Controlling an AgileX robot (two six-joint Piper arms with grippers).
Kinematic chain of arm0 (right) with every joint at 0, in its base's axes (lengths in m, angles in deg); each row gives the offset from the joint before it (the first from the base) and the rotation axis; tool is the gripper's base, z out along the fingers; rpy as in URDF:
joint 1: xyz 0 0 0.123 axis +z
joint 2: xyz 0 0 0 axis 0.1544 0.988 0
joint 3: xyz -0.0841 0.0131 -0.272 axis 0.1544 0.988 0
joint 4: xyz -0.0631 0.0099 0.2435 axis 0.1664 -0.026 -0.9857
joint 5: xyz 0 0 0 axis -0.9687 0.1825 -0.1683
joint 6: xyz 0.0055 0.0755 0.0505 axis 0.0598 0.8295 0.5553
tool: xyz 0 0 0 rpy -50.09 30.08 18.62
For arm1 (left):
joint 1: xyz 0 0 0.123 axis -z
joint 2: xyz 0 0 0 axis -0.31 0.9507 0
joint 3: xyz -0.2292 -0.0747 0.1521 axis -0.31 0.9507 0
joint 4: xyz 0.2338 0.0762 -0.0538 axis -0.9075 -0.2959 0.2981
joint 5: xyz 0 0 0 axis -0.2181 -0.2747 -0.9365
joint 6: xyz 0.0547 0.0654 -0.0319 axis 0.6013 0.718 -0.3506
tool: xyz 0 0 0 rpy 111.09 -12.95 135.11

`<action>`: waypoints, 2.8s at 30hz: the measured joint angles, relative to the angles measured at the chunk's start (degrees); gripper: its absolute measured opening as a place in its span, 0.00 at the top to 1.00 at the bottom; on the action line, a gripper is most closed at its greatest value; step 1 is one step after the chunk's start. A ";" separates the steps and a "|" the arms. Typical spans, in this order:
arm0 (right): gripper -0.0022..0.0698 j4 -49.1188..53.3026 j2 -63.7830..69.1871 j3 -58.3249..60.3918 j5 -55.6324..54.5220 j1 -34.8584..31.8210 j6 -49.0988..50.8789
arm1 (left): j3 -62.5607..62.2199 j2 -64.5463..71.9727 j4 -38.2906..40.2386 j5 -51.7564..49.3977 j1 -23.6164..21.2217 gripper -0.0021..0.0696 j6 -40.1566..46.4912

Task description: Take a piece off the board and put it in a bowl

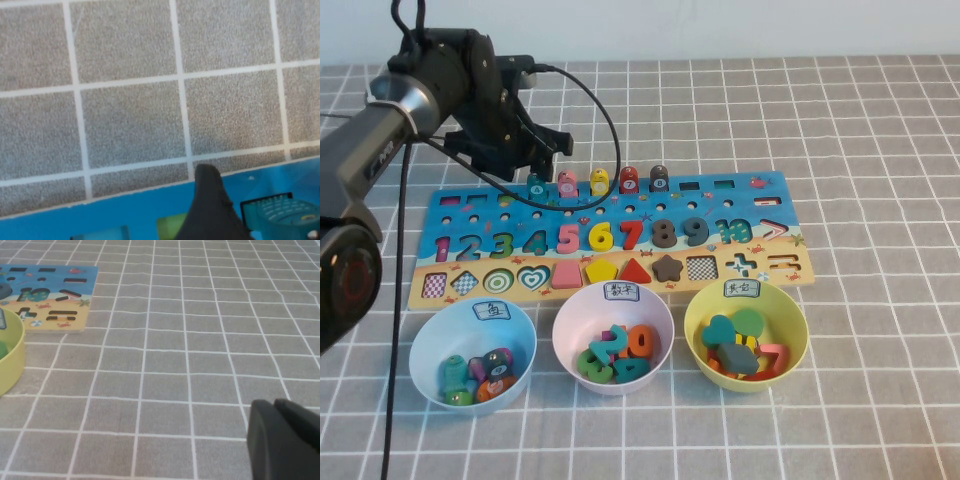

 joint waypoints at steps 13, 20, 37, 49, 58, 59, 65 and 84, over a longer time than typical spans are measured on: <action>0.99 0.00 0.00 0.00 0.00 0.00 0.00 | -0.12 1.47 0.00 0.71 0.13 0.42 0.00; 0.99 0.00 0.00 0.00 0.00 0.00 0.00 | -0.12 1.47 0.00 0.80 0.13 0.49 0.00; 0.99 0.00 0.00 0.00 0.00 0.00 0.00 | -0.12 1.47 1.51 0.01 0.50 0.64 0.00; 0.99 0.00 0.00 0.00 0.00 0.00 0.00 | -0.12 1.13 1.59 -0.13 0.52 0.64 0.43; 0.99 0.00 0.00 0.00 0.00 0.00 0.00 | -0.12 0.03 1.59 -1.10 0.62 0.64 0.82; 0.99 0.00 0.00 0.00 0.00 0.00 0.00 | -0.12 0.03 1.59 -1.51 0.62 0.64 0.82; 0.99 0.00 0.00 0.00 0.00 0.00 0.00 | -0.12 0.03 1.49 -3.31 0.62 0.65 1.14; 0.99 0.00 0.00 0.00 0.00 0.00 0.00 | -0.12 0.03 1.40 -3.43 0.62 0.70 1.26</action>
